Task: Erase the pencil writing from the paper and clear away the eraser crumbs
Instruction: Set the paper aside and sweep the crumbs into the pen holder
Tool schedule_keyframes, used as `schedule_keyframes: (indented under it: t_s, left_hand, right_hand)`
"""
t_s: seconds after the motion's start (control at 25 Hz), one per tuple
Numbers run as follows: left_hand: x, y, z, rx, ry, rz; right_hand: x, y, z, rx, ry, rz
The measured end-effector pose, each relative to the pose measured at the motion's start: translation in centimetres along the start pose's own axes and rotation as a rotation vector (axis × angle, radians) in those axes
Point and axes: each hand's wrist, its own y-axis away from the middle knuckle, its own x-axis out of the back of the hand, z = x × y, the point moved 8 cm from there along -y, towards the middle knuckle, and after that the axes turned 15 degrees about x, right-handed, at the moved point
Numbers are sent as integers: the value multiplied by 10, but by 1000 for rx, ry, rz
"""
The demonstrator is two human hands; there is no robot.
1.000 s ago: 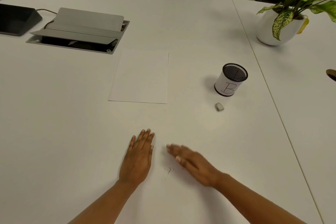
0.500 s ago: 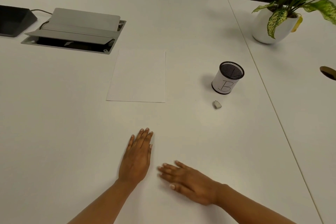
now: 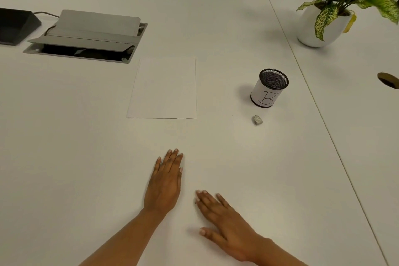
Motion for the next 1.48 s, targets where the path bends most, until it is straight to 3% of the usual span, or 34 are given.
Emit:
schedule_keyframes:
  t_s: [0.08, 0.2, 0.28, 0.4, 0.52, 0.6, 0.68, 0.76, 0.88, 1.04, 1.16, 1.24, 1.36, 1.48]
  left_hand:
    - [1, 0, 0, 0, 6, 2]
    - [0, 1, -1, 1, 20, 4]
    - [0, 1, -1, -3, 22, 4]
    - [0, 0, -1, -2, 29, 6]
    - [-1, 2, -4, -3, 69, 9]
    - [-1, 6, -6, -1, 92, -7]
    - [1, 14, -7, 3, 87, -13]
    - [4, 22, -9, 19, 73, -20]
    - [7, 32, -15, 42, 40, -13]
    - [9, 44, -25, 61, 27, -2]
    - [10, 49, -30, 62, 30, 2]
    - [10, 52, -31, 62, 26, -1]
    - [9, 57, -33, 55, 25, -6]
    - [9, 61, -34, 59, 30, -16]
  right_hand:
    - [22, 2, 11, -50, -177, 115]
    - [57, 3, 43, -207, 0, 225]
    - [53, 2, 49, -241, 190, 127]
    - [16, 0, 19, -82, 256, -14]
    - [-9, 6, -7, 35, 140, -75]
    - [-9, 8, -14, 45, -78, -106]
    - [6, 6, -10, -4, -325, -56]
    - [30, -4, 5, -69, -395, 53]
    - [51, -29, 22, -104, -207, 91]
    - [21, -40, 6, 65, 133, -74]
    - [-7, -16, -11, 201, 133, -179]
    - [-12, 2, -15, 200, -2, -200]
    - [11, 14, -2, -8, -325, 19]
    - [35, 16, 20, -165, -134, 188]
